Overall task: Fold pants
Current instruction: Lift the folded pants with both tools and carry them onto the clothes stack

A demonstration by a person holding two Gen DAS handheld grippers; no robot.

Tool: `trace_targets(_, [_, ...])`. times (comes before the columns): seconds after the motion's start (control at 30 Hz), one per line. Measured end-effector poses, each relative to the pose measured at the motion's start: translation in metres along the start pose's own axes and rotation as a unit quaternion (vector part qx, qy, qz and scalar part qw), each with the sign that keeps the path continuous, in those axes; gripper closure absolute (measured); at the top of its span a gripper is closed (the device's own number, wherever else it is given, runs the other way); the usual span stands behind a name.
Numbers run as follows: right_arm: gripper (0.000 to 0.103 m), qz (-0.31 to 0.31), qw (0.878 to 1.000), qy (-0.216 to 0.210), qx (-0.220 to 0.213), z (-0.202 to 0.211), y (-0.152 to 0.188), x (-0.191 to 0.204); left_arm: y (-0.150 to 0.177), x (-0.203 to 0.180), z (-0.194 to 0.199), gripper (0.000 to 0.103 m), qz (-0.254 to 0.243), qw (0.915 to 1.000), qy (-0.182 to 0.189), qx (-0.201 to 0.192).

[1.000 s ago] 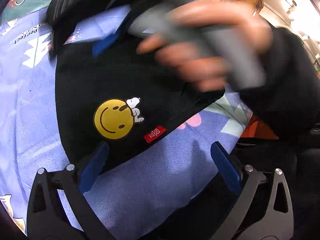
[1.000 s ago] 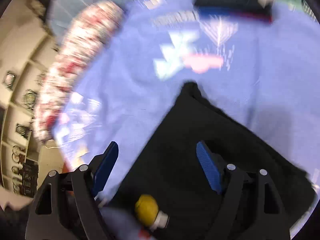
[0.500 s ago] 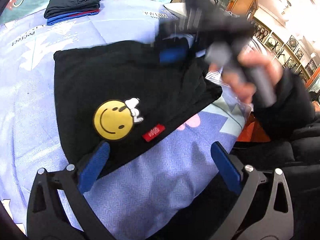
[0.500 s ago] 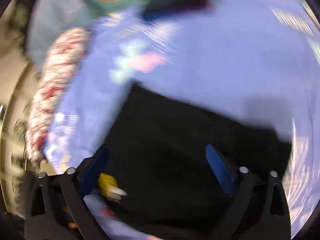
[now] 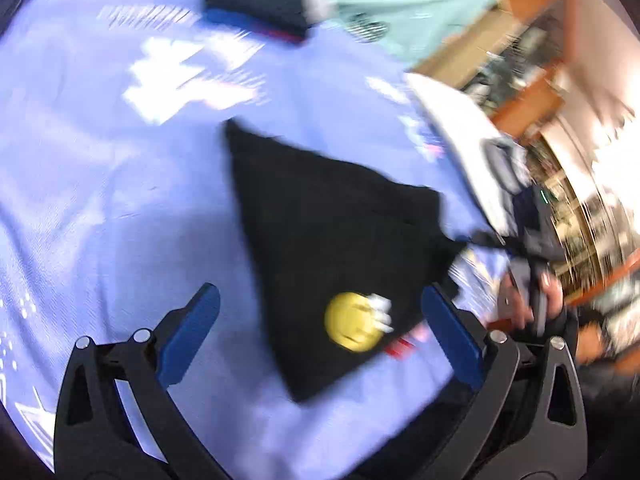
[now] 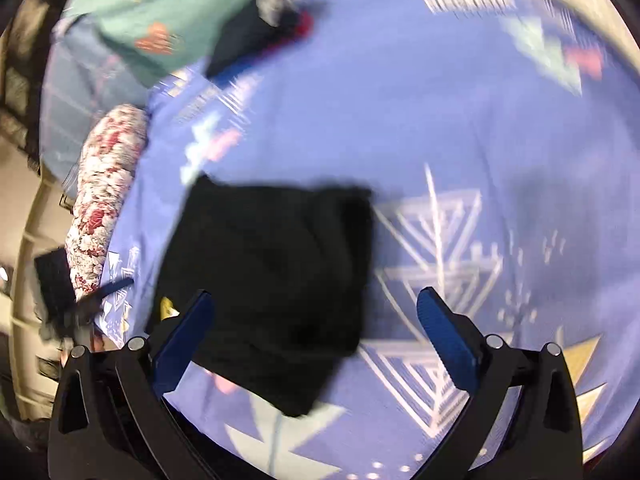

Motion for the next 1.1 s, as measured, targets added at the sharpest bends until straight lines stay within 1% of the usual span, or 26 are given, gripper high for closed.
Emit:
trace_targets(0.07, [0.001,-0.014,0.999,-0.025,0.02,-0.017,0.005,-0.007,-0.01,0.014,-0.019,0.002,0.011,0.9996,-0.008,0.026])
trace_targets(0.17, [0.001,-0.014,0.993,-0.1,0.062,-0.046,0.005,0.006,-0.014,0.011,-0.054,0.002,-0.001,0.9975,0.001,0.071])
trace_targets(0.2, [0.001,-0.006,0.993,-0.102,0.063,-0.049,0.001,0.008,-0.017,0.007,-0.065,0.002,-0.011,0.9967,-0.003,0.081])
trace_targets(0.23, [0.001,0.003,0.992,-0.102,0.068,-0.056,-0.004,0.011,-0.017,0.002,-0.07,0.002,-0.024,0.9968,-0.004,0.076])
trace_targets(0.33, [0.001,0.006,0.988,-0.123,0.095,-0.068,-0.017,0.014,-0.022,-0.006,-0.082,0.002,-0.028,0.9962,-0.008,0.082])
trace_targets(0.37, [0.001,0.009,0.985,-0.136,0.107,-0.07,-0.019,0.015,-0.023,-0.01,-0.084,0.002,-0.033,0.996,-0.009,0.083])
trace_targets(0.43, [0.001,0.023,0.983,-0.144,0.109,-0.068,-0.017,0.019,-0.021,-0.019,-0.088,0.002,-0.054,0.9945,-0.028,0.085])
trace_targets(0.47, [0.002,0.037,0.984,-0.138,0.103,-0.066,-0.014,0.021,-0.02,-0.023,-0.089,0.002,-0.061,0.9942,-0.031,0.083])
trace_targets(0.5, [0.01,0.05,0.986,-0.13,0.097,-0.066,-0.011,0.025,-0.017,-0.027,-0.086,0.002,-0.067,0.9943,-0.03,0.077])
trace_targets(0.53, [0.015,0.064,0.986,-0.123,0.09,-0.064,-0.006,0.029,-0.015,-0.029,-0.082,0.009,-0.068,0.995,-0.028,0.068])
trace_targets(0.57, [0.023,0.072,0.986,-0.124,0.08,-0.061,-0.002,0.032,-0.014,-0.028,-0.076,0.023,-0.065,0.9959,-0.029,0.057])
trace_targets(0.6, [0.031,0.07,0.986,-0.13,0.073,-0.058,-0.001,0.03,-0.014,-0.027,-0.071,0.03,-0.059,0.9968,-0.023,0.049])
trace_targets(0.63, [0.037,0.057,0.986,-0.142,0.067,-0.054,0.0,0.028,-0.016,-0.026,-0.065,0.044,-0.051,0.9977,-0.013,0.042])
trace_targets(0.67, [0.049,0.044,0.985,-0.158,0.06,-0.051,-0.001,0.028,-0.019,-0.025,-0.058,0.058,-0.044,0.9983,-0.002,0.037])
trace_targets(0.7, [0.058,0.041,0.983,-0.169,0.055,-0.049,-0.002,0.031,-0.02,-0.024,-0.054,0.062,-0.041,0.9985,0.006,0.036])
trace_targets(0.73, [0.059,0.041,0.982,-0.177,0.049,-0.045,-0.004,0.033,-0.022,-0.026,-0.051,0.063,-0.04,0.9985,0.015,0.035])
trace_targets(0.77, [0.06,0.044,0.981,-0.183,0.043,-0.041,-0.006,0.037,-0.022,-0.027,-0.05,0.063,-0.043,0.9983,0.017,0.035])
trace_targets(0.8, [0.06,0.055,0.98,-0.186,0.042,-0.038,-0.007,0.044,-0.02,-0.031,-0.052,0.062,-0.056,0.9975,0.009,0.042])
trace_targets(0.83, [0.06,0.073,0.98,-0.178,0.048,-0.039,-0.006,0.051,-0.018,-0.03,-0.057,0.049,-0.064,0.9964,-0.001,0.056])
trace_targets(0.87, [0.058,0.089,0.981,-0.16,0.062,-0.045,-0.005,0.054,-0.017,-0.031,-0.068,0.034,-0.06,0.9955,-0.002,0.072])
trace_targets(0.93, [0.048,0.083,0.983,-0.139,0.088,-0.061,-0.007,0.053,-0.013,-0.027,-0.085,0.025,-0.058,0.9934,-0.004,0.099])
trace_targets(0.97, [0.036,0.072,0.984,-0.13,0.1,-0.068,-0.008,0.048,-0.014,-0.03,-0.086,0.019,-0.067,0.9934,-0.003,0.093])
trace_targets(1.0, [0.035,0.056,0.984,-0.12,0.116,-0.078,-0.009,0.038,-0.014,-0.033,-0.09,0.014,-0.073,0.9927,0.006,0.096])
trace_targets(1.03, [0.033,0.042,0.983,-0.128,0.128,-0.088,-0.009,0.032,-0.015,-0.035,-0.093,0.005,-0.073,0.9925,0.013,0.097])
trace_targets(1.07, [0.027,0.036,0.978,-0.16,0.126,-0.09,-0.011,0.031,-0.016,-0.038,-0.096,0.002,-0.071,0.9925,0.026,0.096])
trace_targets(1.1, [0.026,0.031,0.975,-0.178,0.128,-0.09,-0.012,0.03,-0.018,-0.04,-0.1,0.002,-0.072,0.993,0.021,0.092])
Point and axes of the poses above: each gripper's, at about its wrist camera, not at the fingertips, and z roughly against the way its jaws point, x to its left, y to its underside, the point moved 5 cm from there along -z, roughly the way its jaws point, and after that the axes turned 2 degrees about -y, right-handed, at the moved point
